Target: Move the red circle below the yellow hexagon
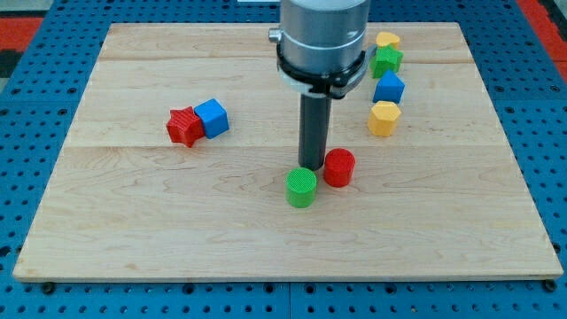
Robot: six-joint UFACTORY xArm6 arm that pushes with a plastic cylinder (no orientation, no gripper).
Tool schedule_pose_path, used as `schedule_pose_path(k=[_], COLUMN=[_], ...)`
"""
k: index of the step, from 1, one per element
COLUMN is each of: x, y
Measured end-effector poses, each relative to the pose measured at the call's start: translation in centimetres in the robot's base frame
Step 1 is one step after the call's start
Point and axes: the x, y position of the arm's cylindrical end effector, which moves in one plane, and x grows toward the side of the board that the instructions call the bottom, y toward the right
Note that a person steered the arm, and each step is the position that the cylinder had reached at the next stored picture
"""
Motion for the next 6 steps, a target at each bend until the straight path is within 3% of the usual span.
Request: schedule_pose_path(k=[2,3,6], x=[4.6,2.7,-0.7], y=[-1.2,-1.2,7.1])
